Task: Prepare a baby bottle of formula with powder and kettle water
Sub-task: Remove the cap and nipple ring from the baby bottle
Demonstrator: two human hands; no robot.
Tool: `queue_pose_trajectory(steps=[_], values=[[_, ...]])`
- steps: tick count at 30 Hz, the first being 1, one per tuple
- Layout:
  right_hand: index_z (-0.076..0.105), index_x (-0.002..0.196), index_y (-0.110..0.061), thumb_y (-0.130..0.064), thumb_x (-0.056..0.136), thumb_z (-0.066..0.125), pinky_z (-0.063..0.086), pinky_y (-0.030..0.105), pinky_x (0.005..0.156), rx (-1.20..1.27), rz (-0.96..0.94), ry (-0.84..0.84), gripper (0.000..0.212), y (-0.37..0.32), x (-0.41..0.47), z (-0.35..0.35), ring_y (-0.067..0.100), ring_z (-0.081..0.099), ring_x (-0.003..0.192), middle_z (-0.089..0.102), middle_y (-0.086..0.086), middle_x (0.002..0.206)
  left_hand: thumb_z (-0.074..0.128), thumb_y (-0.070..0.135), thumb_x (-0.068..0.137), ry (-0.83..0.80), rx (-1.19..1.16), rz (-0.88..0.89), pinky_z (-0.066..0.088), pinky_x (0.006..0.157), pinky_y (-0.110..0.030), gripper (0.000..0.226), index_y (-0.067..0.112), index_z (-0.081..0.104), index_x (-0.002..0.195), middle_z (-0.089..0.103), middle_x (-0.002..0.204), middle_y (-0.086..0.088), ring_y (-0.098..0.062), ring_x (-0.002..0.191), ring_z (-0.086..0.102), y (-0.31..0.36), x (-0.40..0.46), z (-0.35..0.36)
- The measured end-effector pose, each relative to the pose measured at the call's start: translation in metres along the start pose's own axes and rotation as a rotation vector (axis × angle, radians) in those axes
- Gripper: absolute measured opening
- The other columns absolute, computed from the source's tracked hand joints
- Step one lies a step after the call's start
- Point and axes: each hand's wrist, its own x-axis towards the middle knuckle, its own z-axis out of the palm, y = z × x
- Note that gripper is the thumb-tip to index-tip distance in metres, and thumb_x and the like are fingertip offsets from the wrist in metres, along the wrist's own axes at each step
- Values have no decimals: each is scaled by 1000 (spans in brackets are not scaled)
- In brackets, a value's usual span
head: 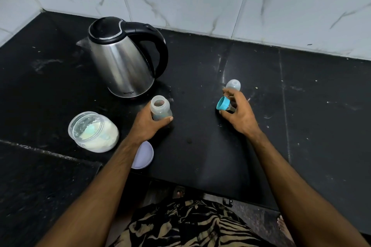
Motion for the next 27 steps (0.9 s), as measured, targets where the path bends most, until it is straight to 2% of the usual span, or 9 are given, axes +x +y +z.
queue_pose_trajectory(steps=[6,11,14,17,21,27], values=[[49,137,-24,6,77,73,43,17,98,-5,14,33,71,4,0,-5,6,51,118,47,-7,129,86,20,75,17,6,0,49,96,-25,57,16,61,126,69,118,4,-10,108,65,1,-1,1],[46,139,-24,7,79,71,40,10,89,-51,22,23,72,7,1,-6,8,48,116,40,-8,128,86,18,75,19,-1,2,49,97,-27,57,15,61,126,69,118,2,-13,108,65,2,0,1],[45,139,-24,8,78,70,41,15,94,-55,21,19,74,6,0,-4,12,48,118,39,-4,130,86,21,75,12,7,-7,49,96,-26,58,16,60,127,68,119,4,-11,109,64,1,0,1],[45,139,-23,9,77,71,43,26,104,-40,8,34,75,5,-4,-2,14,47,120,38,-2,133,86,21,75,7,1,-12,51,99,-33,56,16,61,125,69,117,3,-13,108,65,0,0,1],[44,140,-22,7,76,74,46,36,107,-45,8,38,77,5,-4,-2,18,46,124,38,0,137,86,22,74,8,-1,-20,51,100,-40,55,17,61,124,70,115,2,-15,107,66,-2,1,1],[47,137,-24,-8,75,83,44,35,105,-86,-69,93,74,-3,-7,-2,14,41,123,38,-10,130,87,27,73,2,-11,-32,52,99,-40,58,20,61,124,70,115,5,-12,106,66,-2,0,-1]])
